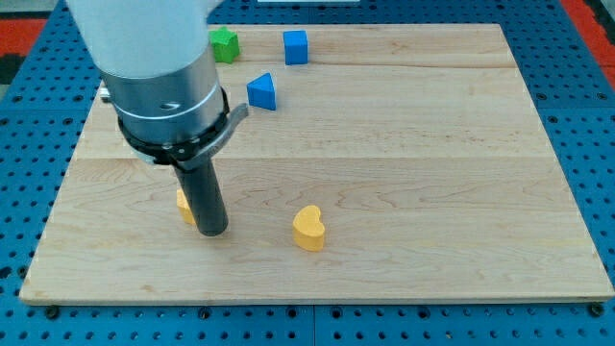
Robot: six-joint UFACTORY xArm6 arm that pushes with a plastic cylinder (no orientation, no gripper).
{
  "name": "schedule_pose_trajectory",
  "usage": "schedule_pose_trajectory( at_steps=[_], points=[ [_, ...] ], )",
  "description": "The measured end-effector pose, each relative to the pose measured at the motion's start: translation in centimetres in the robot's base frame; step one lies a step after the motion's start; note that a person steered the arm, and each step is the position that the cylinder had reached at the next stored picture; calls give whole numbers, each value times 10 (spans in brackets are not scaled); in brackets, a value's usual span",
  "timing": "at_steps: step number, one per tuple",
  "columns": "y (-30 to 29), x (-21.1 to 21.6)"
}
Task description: Push the yellow hexagon towards the bottom of the red star
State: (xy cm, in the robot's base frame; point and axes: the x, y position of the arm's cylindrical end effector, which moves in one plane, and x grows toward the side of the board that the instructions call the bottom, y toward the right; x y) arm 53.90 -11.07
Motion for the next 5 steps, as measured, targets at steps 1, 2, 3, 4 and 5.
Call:
schedule_pose_trajectory(
  at_steps=[1,2,3,4,5],
  points=[
    [-57,-21],
    [-81,-72],
    [-76,-62],
    [-69,-56],
    [-56,-70]
  ],
)
